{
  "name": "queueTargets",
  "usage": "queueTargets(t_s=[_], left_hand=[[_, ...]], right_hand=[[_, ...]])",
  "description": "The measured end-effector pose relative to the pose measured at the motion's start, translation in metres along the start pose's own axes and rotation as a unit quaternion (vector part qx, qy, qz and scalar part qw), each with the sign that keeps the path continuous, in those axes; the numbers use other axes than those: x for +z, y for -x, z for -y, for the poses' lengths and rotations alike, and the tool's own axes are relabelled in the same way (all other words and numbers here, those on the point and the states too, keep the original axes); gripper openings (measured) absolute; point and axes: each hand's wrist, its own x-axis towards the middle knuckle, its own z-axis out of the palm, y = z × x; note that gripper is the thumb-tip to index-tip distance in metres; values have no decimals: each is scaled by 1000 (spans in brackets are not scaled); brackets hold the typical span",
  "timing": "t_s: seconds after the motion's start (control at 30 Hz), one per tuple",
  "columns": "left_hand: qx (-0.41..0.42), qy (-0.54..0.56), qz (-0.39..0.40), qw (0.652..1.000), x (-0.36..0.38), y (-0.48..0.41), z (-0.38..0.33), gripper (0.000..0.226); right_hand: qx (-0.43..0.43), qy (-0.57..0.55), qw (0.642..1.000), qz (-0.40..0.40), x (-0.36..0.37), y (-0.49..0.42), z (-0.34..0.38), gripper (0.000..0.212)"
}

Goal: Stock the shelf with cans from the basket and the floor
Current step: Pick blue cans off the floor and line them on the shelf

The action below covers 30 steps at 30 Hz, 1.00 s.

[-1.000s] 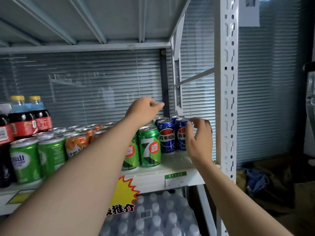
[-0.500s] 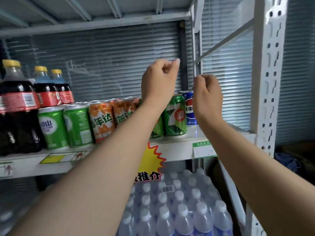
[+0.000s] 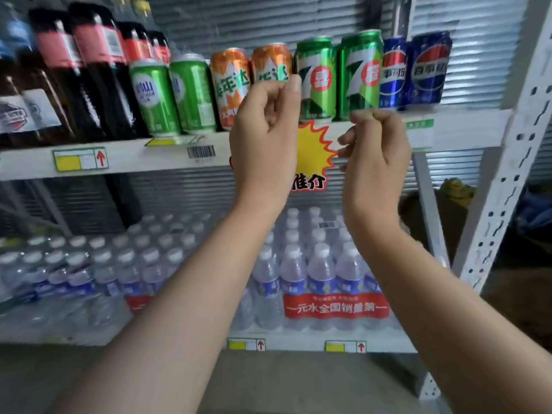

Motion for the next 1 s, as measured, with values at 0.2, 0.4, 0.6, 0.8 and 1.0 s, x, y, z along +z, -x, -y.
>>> queueTargets(t_s=[0.2,0.4,0.6,0.8,1.0], left_hand=[[-87,-2,71,994,-42,79,41,15],[-168,-42,96,980,-91,154,94,19],[-263,-116,121,950,-144,242,163,20],[-404,-151,151,889,-184,336,211,18],[-511,-144,150,834,-206,395,257,24]], right_hand=[[33,5,998,44,-7,85,-48,12],[91,67,989,95,-12,163,-106,13],[162,129,972,107,-31,250,-164,16],[244,220,932,150,-67,329,-224,18],[322,286,891,143,-105,380,-278,16]])
